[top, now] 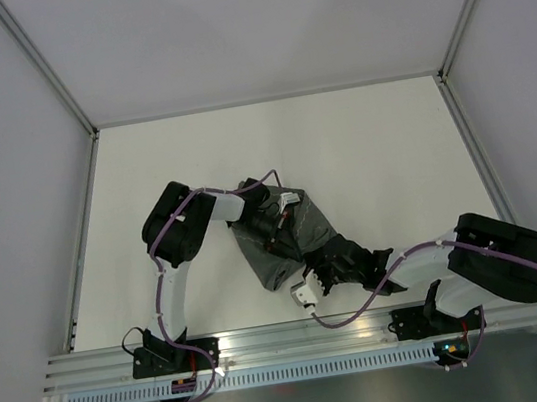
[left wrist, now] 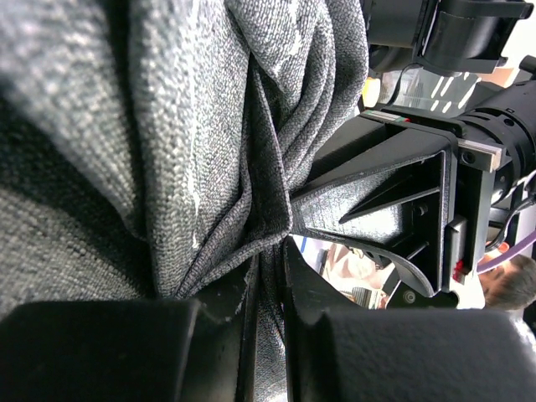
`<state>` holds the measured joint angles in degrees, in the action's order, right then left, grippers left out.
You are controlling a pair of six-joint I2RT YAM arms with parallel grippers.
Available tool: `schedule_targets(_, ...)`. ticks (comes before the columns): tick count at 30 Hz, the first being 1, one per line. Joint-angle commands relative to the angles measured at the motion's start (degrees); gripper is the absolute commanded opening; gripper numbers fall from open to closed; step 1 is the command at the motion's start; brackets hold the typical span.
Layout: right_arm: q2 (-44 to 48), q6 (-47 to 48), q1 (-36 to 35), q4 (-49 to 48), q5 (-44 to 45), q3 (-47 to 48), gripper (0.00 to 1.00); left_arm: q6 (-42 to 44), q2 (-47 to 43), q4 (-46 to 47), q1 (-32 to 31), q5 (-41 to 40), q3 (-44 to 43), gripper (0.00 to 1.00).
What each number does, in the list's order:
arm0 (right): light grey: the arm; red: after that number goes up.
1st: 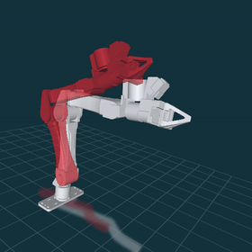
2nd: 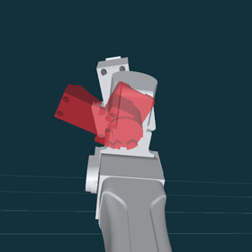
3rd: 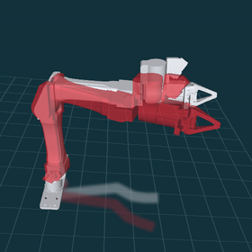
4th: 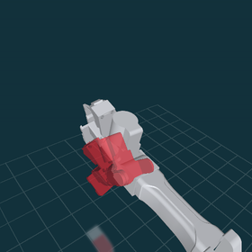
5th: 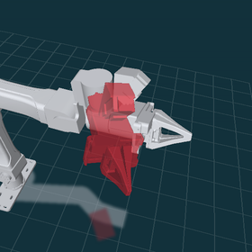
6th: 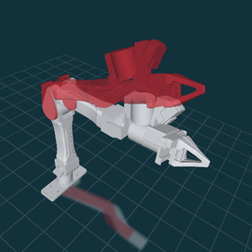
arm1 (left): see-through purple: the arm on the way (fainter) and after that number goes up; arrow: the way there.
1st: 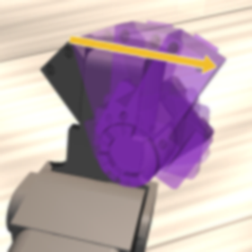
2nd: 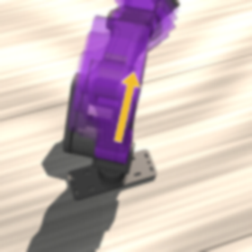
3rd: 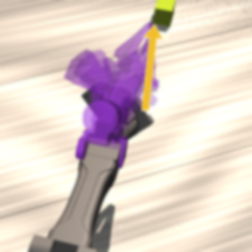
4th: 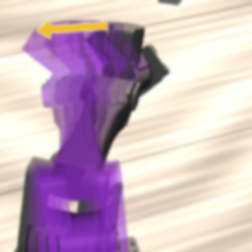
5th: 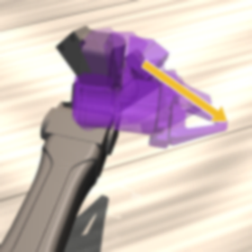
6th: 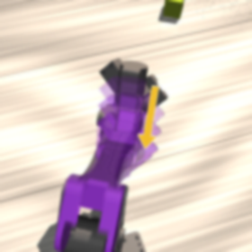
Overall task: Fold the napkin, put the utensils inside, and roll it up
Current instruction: Roll the napkin with the utensil
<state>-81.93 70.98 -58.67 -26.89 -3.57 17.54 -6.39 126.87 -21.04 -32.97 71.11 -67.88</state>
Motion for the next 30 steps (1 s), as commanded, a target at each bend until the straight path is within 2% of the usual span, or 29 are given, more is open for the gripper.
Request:
schedule_targets(1, -2.7, -0.3, 0.0, 9.0, 0.1, 1.2, 0.13, 2.0, 2.9, -2.9, -0.9, -4.5, 0.7, 0.02)
schedule_targets(5, -2.0, -1.6, 0.0, 13.8, -1.7, 3.4, 0.01, 2.4, 1.5, -2.9, -0.7, -4.1, 1.0, 0.09)
schedule_targets(10, 0.1, -3.4, -0.1, 22.8, -5.0, 7.0, 0.00, 1.9, -1.4, -2.8, 0.4, -5.2, 1.1, 0.29)
schedule_targets(13, 1.1, -4.6, 0.0, 26.2, -7.0, 8.6, 0.00, 0.4, -3.8, -2.0, 1.2, -6.5, 1.1, 0.35)
schedule_targets(20, 0.6, -6.1, 0.1, 33.7, -10.5, 12.6, 0.01, -5.4, -9.8, 2.0, 2.6, -11.2, 1.0, 0.42)
schedule_targets(24, 0.5, -7.1, 0.7, 38.0, -13.2, 15.5, 0.01, -12.1, -12.8, 6.9, 4.1, -15.4, 2.8, 0.43)
schedule_targets(30, -2.3, -7.6, 5.0, 45.9, -20.1, 22.2, 0.00, -21.3, -20.8, 13.7, 5.5, -29.3, 8.7, 0.42)
